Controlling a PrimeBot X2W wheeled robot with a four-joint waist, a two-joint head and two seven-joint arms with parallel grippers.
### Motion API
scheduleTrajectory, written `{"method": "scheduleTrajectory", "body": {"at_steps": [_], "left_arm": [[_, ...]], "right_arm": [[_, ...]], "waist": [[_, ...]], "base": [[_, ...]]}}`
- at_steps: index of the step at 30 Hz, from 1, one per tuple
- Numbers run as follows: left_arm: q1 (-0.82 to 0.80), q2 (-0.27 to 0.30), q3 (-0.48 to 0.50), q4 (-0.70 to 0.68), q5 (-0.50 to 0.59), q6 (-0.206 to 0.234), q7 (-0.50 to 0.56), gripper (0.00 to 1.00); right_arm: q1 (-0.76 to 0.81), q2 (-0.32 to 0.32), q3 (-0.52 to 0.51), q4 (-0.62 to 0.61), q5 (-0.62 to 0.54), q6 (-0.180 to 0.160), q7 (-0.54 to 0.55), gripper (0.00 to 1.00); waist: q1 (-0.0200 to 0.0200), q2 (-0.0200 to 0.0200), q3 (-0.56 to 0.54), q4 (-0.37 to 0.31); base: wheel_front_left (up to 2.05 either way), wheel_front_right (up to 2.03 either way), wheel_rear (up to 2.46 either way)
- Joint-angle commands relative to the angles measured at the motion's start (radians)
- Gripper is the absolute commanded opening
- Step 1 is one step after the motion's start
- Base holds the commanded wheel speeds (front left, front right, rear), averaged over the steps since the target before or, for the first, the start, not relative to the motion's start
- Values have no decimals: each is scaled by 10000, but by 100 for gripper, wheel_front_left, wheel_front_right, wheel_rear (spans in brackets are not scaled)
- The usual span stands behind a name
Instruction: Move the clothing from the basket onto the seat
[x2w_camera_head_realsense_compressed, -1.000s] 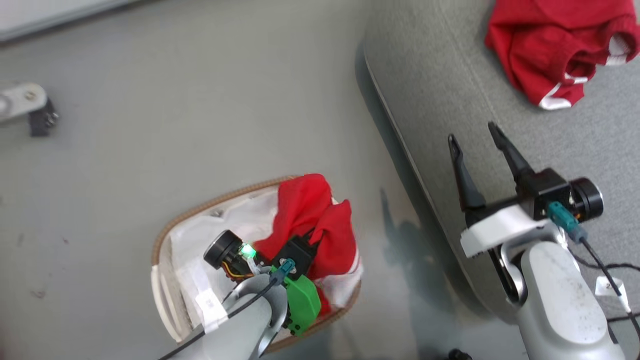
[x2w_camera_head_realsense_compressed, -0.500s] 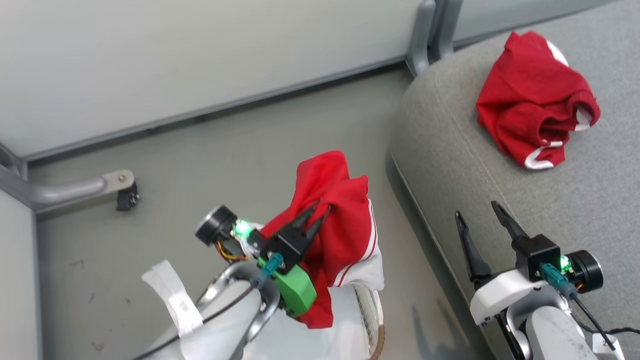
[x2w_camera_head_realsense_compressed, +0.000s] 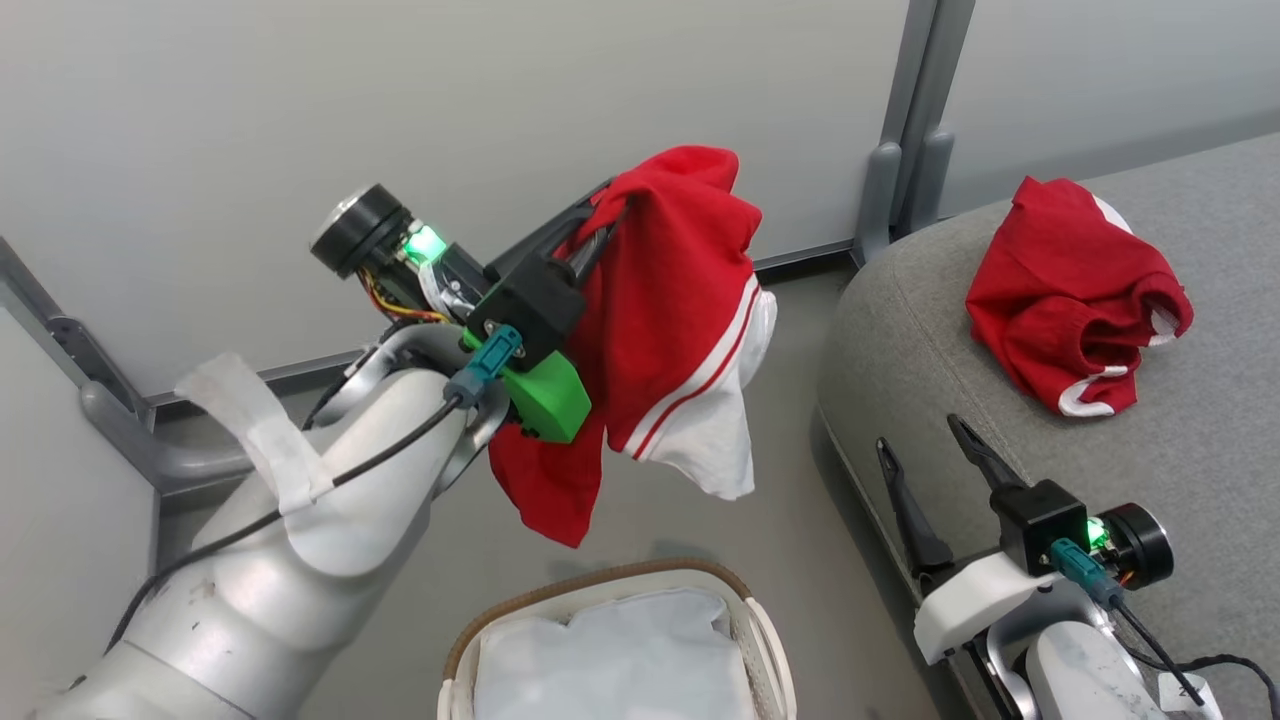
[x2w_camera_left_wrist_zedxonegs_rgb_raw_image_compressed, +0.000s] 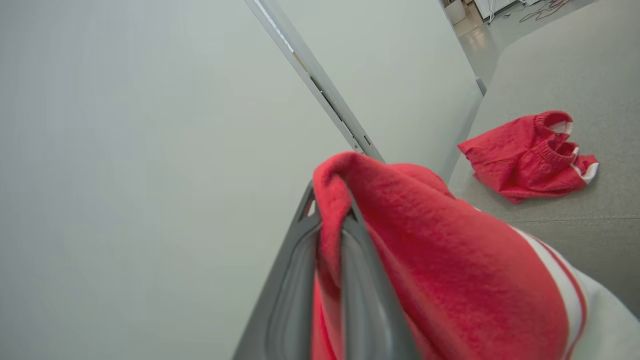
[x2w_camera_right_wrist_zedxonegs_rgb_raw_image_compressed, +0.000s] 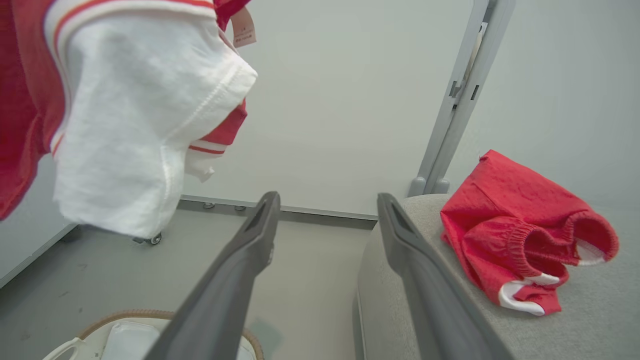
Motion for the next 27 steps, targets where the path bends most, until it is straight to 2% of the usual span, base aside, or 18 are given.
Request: {"method": "scheduleTrajectory", "body": {"at_steps": [1, 7, 15, 20, 22, 27], "left_arm": [[-247, 94, 52, -30, 29, -9, 23, 0], [-777, 69, 73, 139, -171, -50, 62, 0], [-1114, -54, -150, 419, -294, -87, 173, 0], [-1220, -190, -289, 474, -384, -100, 245, 0], [-1240, -247, -333, 438, -416, -100, 286, 0], [-1325, -458, -503, 310, -465, -109, 309, 0]], "right_arm": [[-53, -33, 105, -2, 65, -14, -21, 100], [-273, -32, 908, -213, 540, -13, -22, 100], [-347, -36, 2572, -1160, 1325, -14, -21, 100], [-406, -35, 3092, -1683, 1759, -13, -21, 100], [-507, -38, 3210, -1667, 1873, -13, -21, 100], [-1125, -35, 3324, -709, 1320, -13, -22, 100]], "waist": [[1, 0, -96, 52], [1, 0, -158, 55], [1, 0, -228, 191], [1, 0, -288, 312], [1, 0, -307, 361], [1, 0, -309, 567]], "base": [[0, 0, 0], [0, 0, 0], [0, 0, 0], [0, 0, 0], [0, 0, 0], [0, 0, 0]]}}
